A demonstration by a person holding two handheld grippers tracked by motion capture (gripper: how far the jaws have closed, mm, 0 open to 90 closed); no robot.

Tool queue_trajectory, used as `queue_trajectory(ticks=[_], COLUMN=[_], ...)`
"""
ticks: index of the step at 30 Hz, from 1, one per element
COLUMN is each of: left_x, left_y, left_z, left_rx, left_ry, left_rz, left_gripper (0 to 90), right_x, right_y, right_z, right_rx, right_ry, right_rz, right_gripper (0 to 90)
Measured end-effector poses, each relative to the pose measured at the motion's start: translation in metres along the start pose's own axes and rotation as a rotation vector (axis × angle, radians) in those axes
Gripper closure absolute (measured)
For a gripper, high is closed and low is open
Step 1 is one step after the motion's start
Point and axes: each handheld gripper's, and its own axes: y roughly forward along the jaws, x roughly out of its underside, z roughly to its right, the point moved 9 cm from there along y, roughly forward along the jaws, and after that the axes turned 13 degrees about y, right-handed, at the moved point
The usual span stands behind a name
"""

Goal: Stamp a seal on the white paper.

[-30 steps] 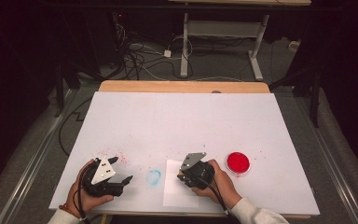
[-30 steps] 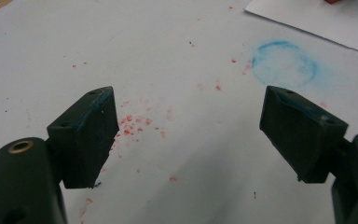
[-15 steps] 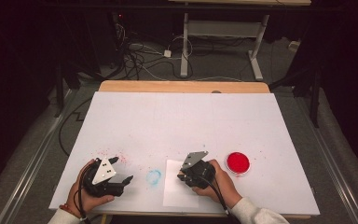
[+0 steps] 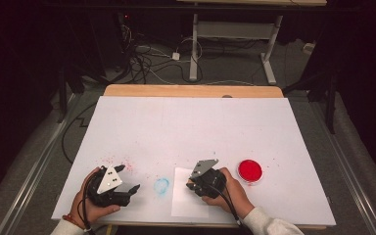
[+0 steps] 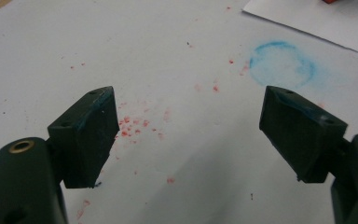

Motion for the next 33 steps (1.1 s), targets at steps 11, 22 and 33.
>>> queue_trajectory(ticks=[11,22,33], left_x=[0.001,0.0,0.002], left_y=[-0.002,0.0,0.0], left_z=[-0.002,-0.001,-0.002], left_rx=[0.001,0.004,0.007], left_ry=[-0.006,-0.004,-0.003], left_rz=[0.011,0.006,0.002], left_gripper=[18.8,18.8,18.8], right_x=[-0.013,-0.029,-0.034], right_y=[-0.017,-0.06,-0.082], right_z=[-0.004,-0.001,0.002], right_rx=[-0.009,-0.002,0.007], right_ry=[0.004,-0.004,-0.004], right_rz=[0.051,0.156,0.202], right_gripper=[76.0,76.1,76.1])
